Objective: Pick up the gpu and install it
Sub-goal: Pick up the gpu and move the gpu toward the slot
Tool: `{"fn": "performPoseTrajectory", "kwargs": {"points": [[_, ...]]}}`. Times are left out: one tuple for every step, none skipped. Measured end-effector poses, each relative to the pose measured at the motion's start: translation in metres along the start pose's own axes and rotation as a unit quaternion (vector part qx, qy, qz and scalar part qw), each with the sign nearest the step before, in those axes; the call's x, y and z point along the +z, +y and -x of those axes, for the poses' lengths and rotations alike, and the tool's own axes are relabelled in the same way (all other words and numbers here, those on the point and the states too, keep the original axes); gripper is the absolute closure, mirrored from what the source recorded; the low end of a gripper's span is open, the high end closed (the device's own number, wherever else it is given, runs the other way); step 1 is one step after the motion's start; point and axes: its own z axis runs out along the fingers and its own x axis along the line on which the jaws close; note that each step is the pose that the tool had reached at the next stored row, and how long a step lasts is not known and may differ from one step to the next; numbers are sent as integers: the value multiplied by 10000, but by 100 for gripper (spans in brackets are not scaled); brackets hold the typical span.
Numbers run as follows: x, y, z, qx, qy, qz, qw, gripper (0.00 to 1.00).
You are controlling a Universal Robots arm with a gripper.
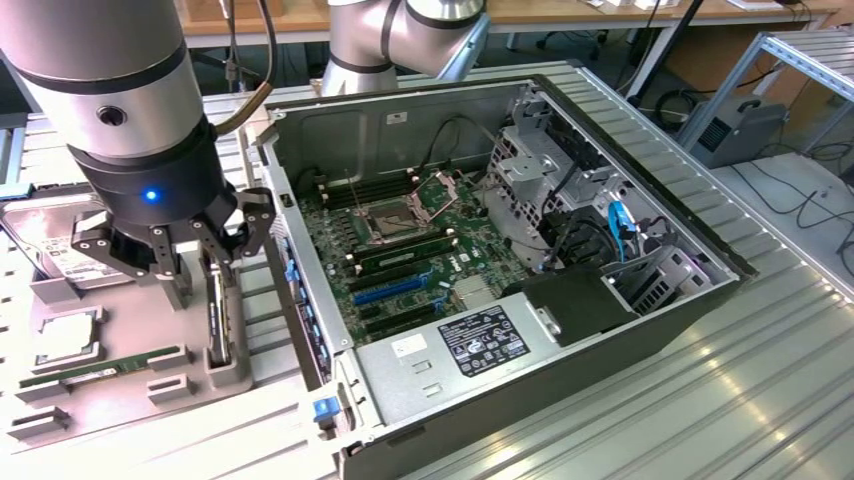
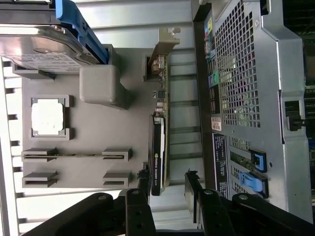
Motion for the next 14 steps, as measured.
{"fn": "performPoseTrajectory", "kwargs": {"points": [[3,0,0,0,0,0,10000,58],[6,0,0,0,0,0,10000,58],[7,0,0,0,0,0,10000,58],[11,0,0,0,0,0,10000,58],[13,0,0,0,0,0,10000,58],[16,-1,0,0,0,0,10000,58],[19,-1,0,0,0,0,10000,58],[23,-1,0,0,0,0,10000,58],[26,-1,-1,0,0,0,10000,58],[28,-1,-1,0,0,0,10000,58],[30,-1,-1,0,0,0,10000,58],[32,-1,-1,0,0,0,10000,58],[36,-1,-1,0,0,0,10000,58],[38,-2,-1,0,0,0,10000,58]]}}
